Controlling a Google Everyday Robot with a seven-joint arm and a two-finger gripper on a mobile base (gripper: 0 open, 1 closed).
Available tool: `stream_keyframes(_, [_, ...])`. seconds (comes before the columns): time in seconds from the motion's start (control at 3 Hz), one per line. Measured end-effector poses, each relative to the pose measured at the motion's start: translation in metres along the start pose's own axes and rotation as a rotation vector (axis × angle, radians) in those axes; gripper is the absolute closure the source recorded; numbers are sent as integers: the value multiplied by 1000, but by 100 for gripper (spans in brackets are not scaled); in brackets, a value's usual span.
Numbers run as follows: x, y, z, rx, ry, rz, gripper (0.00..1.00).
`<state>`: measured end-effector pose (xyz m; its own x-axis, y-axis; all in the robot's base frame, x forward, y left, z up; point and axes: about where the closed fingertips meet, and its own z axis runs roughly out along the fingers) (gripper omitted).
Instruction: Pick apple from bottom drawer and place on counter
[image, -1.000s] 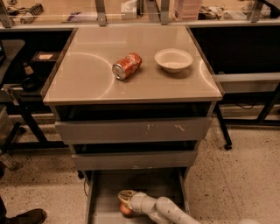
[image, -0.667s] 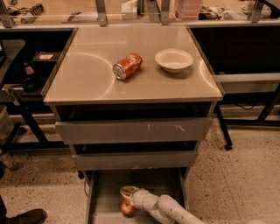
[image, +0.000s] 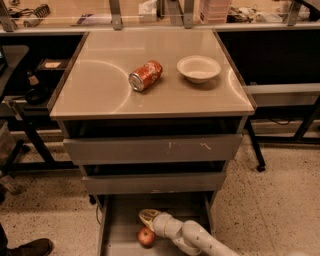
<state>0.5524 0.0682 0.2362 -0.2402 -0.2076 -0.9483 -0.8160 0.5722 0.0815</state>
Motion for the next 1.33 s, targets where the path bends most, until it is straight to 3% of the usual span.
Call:
stream_keyframes(1.0, [0,0,0,0,0,0,18])
stream_keyframes(1.33, [0,0,0,0,0,0,0])
